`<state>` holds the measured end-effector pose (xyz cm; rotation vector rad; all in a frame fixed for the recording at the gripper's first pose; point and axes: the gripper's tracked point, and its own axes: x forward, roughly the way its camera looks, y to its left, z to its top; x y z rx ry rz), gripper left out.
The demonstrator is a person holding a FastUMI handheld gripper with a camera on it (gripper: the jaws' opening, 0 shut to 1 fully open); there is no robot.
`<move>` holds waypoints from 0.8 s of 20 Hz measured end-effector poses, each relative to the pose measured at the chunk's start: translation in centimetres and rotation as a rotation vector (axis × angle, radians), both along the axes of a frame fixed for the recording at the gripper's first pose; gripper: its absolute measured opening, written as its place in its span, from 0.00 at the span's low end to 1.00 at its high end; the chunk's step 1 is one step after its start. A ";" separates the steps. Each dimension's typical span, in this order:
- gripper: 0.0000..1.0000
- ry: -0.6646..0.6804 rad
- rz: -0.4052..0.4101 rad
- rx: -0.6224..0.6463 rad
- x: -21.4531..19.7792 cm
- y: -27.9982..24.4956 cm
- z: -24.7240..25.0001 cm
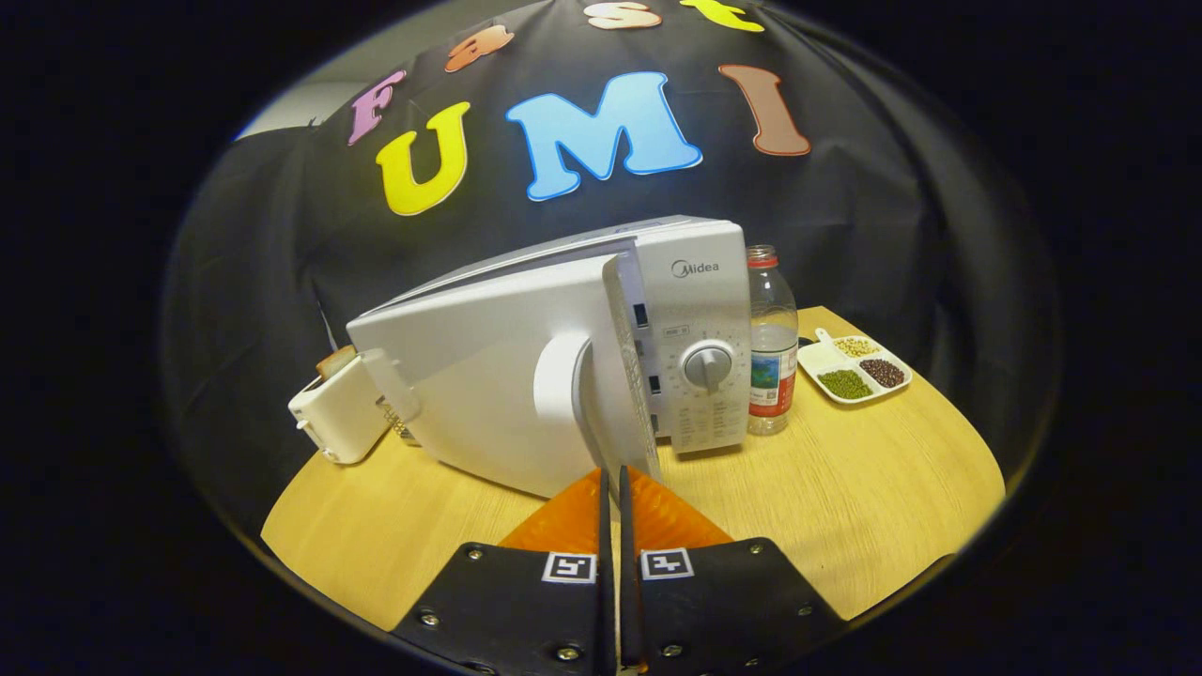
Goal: Open the microwave, put the food inside, and close the microwave door.
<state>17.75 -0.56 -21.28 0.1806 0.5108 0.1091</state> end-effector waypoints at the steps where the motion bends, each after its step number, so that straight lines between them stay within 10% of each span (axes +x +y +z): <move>1: 0.03 0.003 -0.011 0.004 0.9 -0.3 -0.1; 16: 0.03 0.073 -0.022 0.033 6.4 0.1 -3.3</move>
